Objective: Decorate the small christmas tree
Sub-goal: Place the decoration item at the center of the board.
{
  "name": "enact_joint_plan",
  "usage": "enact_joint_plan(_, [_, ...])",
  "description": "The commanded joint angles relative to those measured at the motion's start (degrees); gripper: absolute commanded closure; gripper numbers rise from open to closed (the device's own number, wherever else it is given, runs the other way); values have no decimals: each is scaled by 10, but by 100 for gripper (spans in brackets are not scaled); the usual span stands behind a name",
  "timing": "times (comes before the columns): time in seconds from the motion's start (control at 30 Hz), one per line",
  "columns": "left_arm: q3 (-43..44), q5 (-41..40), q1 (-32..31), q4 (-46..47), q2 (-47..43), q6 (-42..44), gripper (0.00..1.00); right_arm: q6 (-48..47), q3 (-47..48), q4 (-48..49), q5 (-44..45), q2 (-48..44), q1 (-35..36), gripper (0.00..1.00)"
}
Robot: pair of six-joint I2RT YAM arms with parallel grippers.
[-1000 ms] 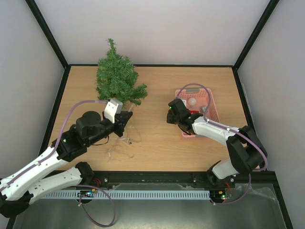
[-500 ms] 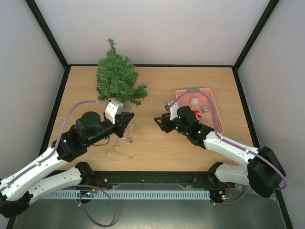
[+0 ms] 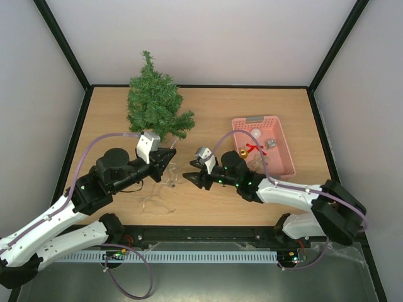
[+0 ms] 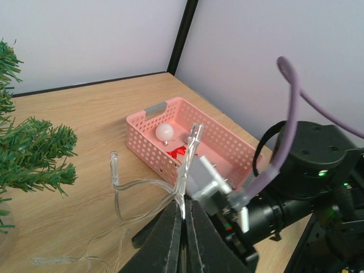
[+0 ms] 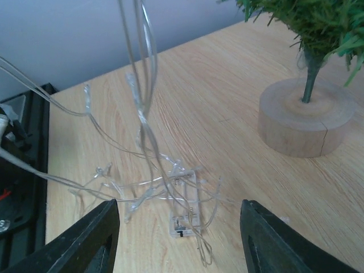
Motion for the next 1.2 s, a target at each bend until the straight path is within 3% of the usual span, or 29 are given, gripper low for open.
enact_joint_plan(0.0, [18,8,1,17,-6,-7,97,-37,31,62,-3,45,10,43])
enact_joint_plan(0.33, [21,9,1,21,-7,-14,97,-59,45,108,-6,112,15,48])
enact_joint_plan(0.53, [38,7,1,18,-4,-17,98,-62,48,113,-5,111,16,66])
enact_joint_plan(0.67, [40,-1,1,19,-9,-18,97,-76,38,102,5,87,16,96])
enact_joint_plan(0.7, [37,-9,1,22,-11,-19,97,-80,31,95,14,74,15,98])
enact_joint_plan(0.97, [33,-23,1,31,-9,-23,97,-84,-35,-11,91,-109,16,98])
enact_joint_plan(1.17, [45,-11,1,43,-4,-40,97,-80,-27,-136,127,-206,15,98])
